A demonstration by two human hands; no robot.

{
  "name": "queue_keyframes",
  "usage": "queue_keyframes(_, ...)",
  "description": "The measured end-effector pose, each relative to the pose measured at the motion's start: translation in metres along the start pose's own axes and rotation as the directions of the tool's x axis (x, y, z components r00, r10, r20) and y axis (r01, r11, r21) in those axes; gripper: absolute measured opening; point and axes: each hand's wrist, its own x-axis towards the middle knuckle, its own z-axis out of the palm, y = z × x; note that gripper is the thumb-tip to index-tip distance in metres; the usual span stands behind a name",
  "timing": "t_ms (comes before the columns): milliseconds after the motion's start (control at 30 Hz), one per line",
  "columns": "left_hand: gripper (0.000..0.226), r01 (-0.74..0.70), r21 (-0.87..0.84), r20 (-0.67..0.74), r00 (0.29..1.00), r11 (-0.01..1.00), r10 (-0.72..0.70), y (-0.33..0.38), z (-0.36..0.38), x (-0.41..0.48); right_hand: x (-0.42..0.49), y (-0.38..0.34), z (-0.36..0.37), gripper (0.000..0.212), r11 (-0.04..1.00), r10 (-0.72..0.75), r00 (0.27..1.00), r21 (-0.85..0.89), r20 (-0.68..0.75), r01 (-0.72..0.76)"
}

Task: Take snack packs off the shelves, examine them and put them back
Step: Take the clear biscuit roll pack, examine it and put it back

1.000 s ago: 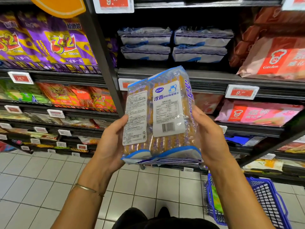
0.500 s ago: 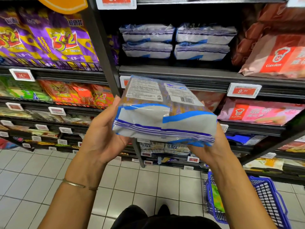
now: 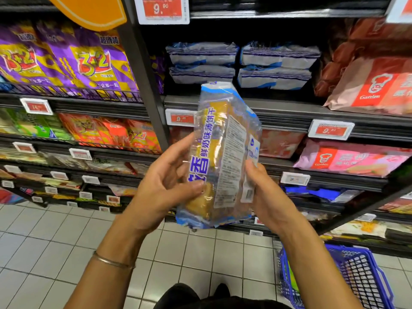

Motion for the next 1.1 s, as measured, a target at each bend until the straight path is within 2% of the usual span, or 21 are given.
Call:
queue_keyframes(100, 0.088, 0.037, 0.057, 0.024, 0.999, 0.998, -0.038, -0.001, -0.003, -0.002, 0.001, -0.001, -0.003, 0.083, 0.997, -0.073, 0.997, 0.031, 0.01, 0.073)
queue_keyframes(267, 0.099, 0.078, 0.14, 0.016, 0.997, 0.987, -0.081, -0.009, -0.004, -0.006, -0.001, -0.009, -0.01, 0.063, 0.989, -0.141, 0.99, -0.055, -0.005, 0.14)
queue_keyframes(400, 0.103, 0.096, 0.276, -0.036, 0.995, 0.957, -0.089, -0.017, -0.005, -0.005, -0.002, -0.012, -0.016, 0.067, 0.975, -0.219, 0.975, -0.056, -0.038, 0.217)
queue_keyframes(567, 0.086, 0.091, 0.504, -0.081, 0.995, 0.859, -0.057, -0.025, -0.005, -0.007, 0.001, -0.012, -0.025, 0.071, 0.95, -0.304, 0.951, -0.093, -0.051, 0.299)
queue_keyframes(767, 0.082, 0.104, 0.373, -0.063, 0.994, 0.922, -0.086, -0.031, -0.009, -0.003, 0.006, -0.007, -0.032, 0.069, 0.938, -0.34, 0.937, -0.109, -0.082, 0.33)
queue_keyframes(900, 0.088, 0.076, 0.284, -0.006, 0.997, 0.956, -0.077, -0.033, -0.014, -0.004, 0.006, -0.006, -0.028, 0.079, 0.924, -0.374, 0.911, -0.154, -0.172, 0.35)
queue_keyframes(967, 0.077, 0.078, 0.18, -0.088, 0.994, 0.981, -0.063, -0.033, -0.011, 0.002, 0.004, -0.006, -0.021, 0.079, 0.911, -0.382, 0.911, -0.232, -0.158, 0.341)
queue_keyframes(1000, 0.067, 0.077, 0.154, -0.186, 0.981, 0.985, -0.047, -0.033, -0.009, 0.008, 0.002, -0.006, -0.018, 0.078, 0.9, -0.379, 0.916, -0.284, -0.133, 0.331)
queue_keyframes(1033, 0.06, 0.082, 0.124, -0.293, 0.955, 0.989, -0.042, -0.033, -0.009, 0.014, 0.0, -0.007, -0.015, 0.075, 0.883, -0.375, 0.921, -0.343, -0.108, 0.32)
queue_keyframes(1100, 0.059, 0.115, 0.003, -0.447, 0.889, 0.993, -0.101, -0.036, -0.012, 0.022, -0.005, -0.013, -0.012, 0.057, 0.861, -0.357, 0.933, -0.406, -0.049, 0.308)
